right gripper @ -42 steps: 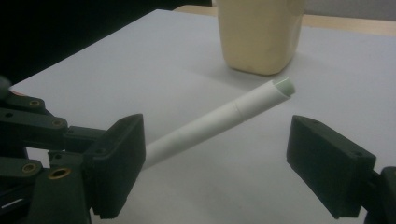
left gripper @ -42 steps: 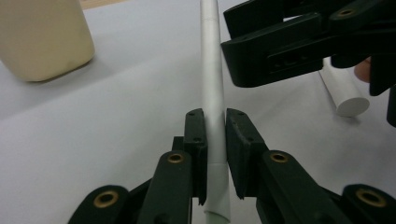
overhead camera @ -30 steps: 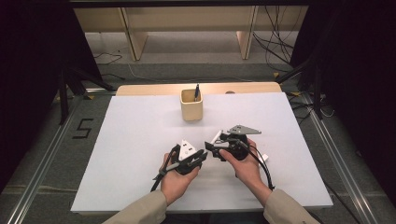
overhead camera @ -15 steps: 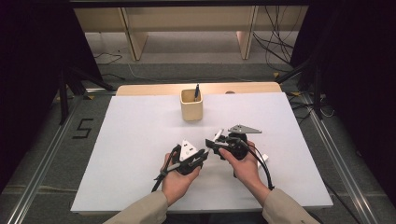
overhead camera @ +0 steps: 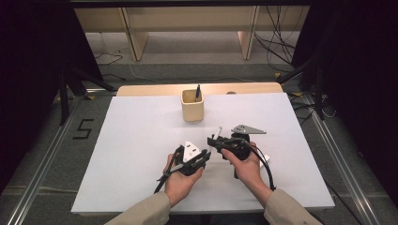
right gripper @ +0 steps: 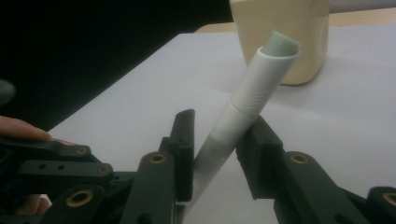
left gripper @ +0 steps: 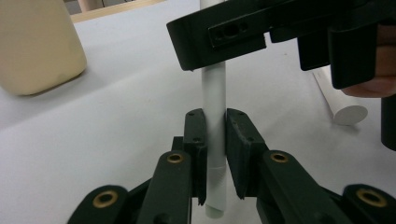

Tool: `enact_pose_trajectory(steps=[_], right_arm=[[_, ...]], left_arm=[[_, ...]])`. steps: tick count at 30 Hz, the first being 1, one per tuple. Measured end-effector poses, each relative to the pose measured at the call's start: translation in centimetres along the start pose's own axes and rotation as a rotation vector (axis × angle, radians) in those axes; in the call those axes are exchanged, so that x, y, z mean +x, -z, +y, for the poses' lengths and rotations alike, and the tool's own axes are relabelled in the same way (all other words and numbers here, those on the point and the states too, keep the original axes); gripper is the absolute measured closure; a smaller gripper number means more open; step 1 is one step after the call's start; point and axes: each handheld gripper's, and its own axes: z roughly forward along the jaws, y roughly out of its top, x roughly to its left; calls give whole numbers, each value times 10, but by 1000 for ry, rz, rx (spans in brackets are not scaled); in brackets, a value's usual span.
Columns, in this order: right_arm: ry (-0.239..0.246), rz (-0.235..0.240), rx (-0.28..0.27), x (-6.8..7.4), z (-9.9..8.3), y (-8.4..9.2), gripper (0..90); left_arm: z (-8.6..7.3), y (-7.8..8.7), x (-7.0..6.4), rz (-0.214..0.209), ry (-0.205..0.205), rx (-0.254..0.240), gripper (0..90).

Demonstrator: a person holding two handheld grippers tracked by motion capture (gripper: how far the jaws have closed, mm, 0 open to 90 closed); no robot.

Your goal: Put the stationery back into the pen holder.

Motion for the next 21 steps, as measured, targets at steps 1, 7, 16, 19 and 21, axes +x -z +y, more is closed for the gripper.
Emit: enact_pose_trajectory(steps=[1, 7, 16, 19, 21], right_arm=[[1, 10, 0, 1, 0, 0, 721], [37, 26, -11, 6, 1, 2, 784], [92, -3, -53, 10, 9, 9, 785], [107, -16, -59, 10, 11, 10, 785], [118, -25, -63, 10, 12, 11, 785]], left_arm=[[0, -1, 0, 0, 0, 0, 786], [3, 1, 0, -2, -35, -30, 893], [3, 8, 2, 16, -71, -23, 744], [3, 12, 8, 31, -84, -19, 649], [2, 15, 13, 37, -83, -16, 574]])
